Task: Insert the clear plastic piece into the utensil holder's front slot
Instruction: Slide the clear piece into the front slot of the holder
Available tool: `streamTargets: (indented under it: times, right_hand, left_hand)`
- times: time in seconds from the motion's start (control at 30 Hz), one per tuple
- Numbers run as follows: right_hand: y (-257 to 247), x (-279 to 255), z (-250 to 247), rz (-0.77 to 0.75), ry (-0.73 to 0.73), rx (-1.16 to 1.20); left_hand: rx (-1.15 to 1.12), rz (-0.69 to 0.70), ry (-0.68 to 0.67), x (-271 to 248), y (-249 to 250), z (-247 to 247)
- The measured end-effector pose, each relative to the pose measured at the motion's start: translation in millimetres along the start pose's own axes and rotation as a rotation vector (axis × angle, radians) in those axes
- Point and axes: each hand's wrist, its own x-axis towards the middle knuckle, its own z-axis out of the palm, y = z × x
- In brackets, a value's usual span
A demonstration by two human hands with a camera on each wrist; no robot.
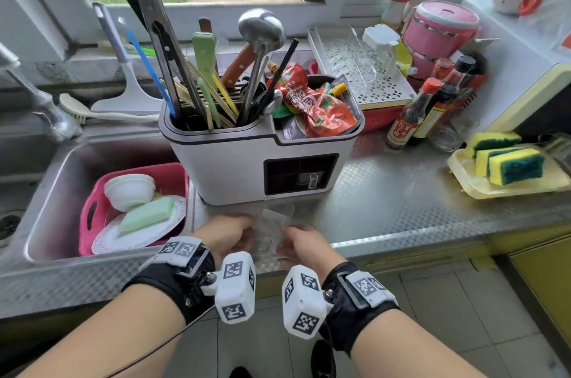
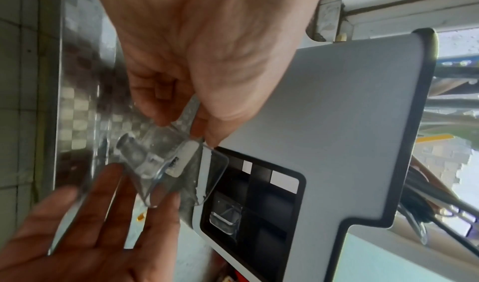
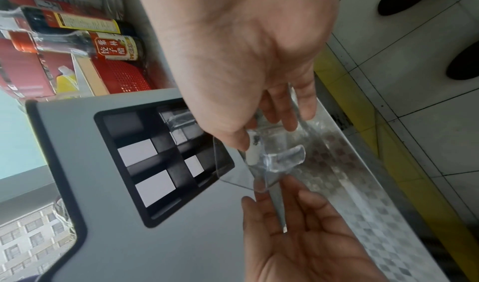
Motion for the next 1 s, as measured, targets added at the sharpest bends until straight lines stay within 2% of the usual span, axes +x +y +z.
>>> streamTargets:
  times: [0.13, 0.33, 0.5, 0.63, 0.77, 1.0]
  right_hand:
    - [-5.3, -6.8, -10.8, -0.081, 0.027, -0.017]
    - [-21.1, -15.4, -18.1, -0.172, 0.012, 0.012]
    - [-35.1, -17.9, -15.6, -0.235, -0.013, 0.025]
    - [-36.6, -19.0, -13.4, -0.258, 0.002, 0.071]
    - [-32.6, -17.5, -14.8, -0.217, 0.063, 0.048]
    - [-36.7, -14.3, -13.7, -0.205, -0.013, 0.052]
  left_hand:
    - [-0.02, 0.019, -0.096, -8.5, 3.1, 12.2]
    - [-0.099, 0.099, -0.168, -18.4, 12.3, 28.1]
    - [-0.219, 0.142, -0.169, -24.4, 23.9, 31.9]
    - [-0.32, 0.124, -0.146, -25.8, 28.7, 35.8]
    - [-0.356, 0.125, -0.131, -24.7, 34.9, 41.5]
    - [-0.41, 0.114, -0.091, -19.8, 46.7, 46.3]
